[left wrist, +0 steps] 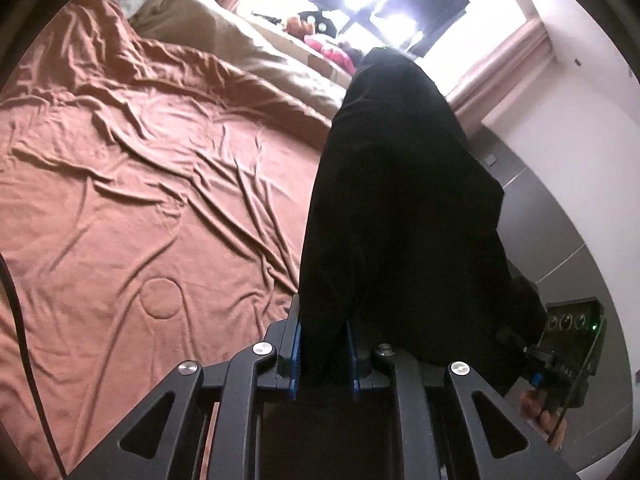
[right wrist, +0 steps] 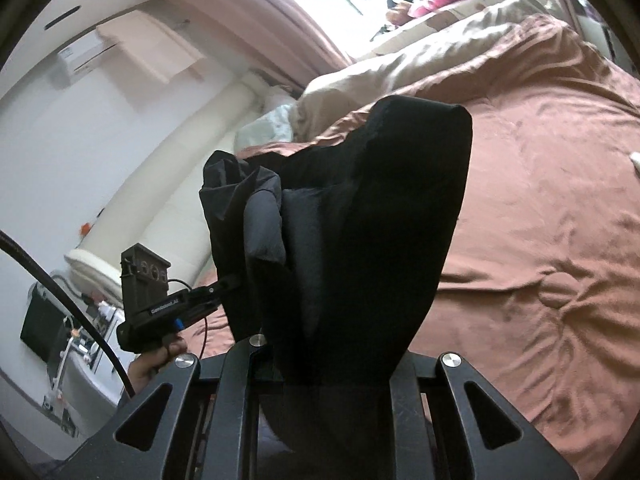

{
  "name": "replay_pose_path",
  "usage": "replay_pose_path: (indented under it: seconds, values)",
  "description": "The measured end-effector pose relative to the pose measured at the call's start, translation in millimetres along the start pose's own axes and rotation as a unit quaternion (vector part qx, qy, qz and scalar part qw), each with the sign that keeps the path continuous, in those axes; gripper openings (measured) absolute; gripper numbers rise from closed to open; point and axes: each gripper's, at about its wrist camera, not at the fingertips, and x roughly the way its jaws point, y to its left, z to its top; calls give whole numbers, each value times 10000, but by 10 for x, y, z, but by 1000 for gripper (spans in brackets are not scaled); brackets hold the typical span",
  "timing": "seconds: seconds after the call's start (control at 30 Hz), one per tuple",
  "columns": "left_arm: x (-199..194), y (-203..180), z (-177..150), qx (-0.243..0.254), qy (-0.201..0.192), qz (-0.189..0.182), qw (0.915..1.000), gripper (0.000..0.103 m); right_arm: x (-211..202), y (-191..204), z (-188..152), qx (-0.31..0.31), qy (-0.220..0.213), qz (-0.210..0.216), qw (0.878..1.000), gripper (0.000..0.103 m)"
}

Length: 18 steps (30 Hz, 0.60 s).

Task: Fold large clothes
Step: 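Lift the black jacket bundle with both tools and carry it toward the headboard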

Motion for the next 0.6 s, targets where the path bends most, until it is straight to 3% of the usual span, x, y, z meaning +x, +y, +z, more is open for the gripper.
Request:
replay_pose_path:
  seconds: [0.37,0.6]
  values:
    - [-1124,74,141,43,-841,32,9964,18,138,724,-49,-614,-34,367,9974,13]
    - [-1867,363,149,-84,-1318,197,9910,18,537,1181,44,-1024,133,654,9925,13]
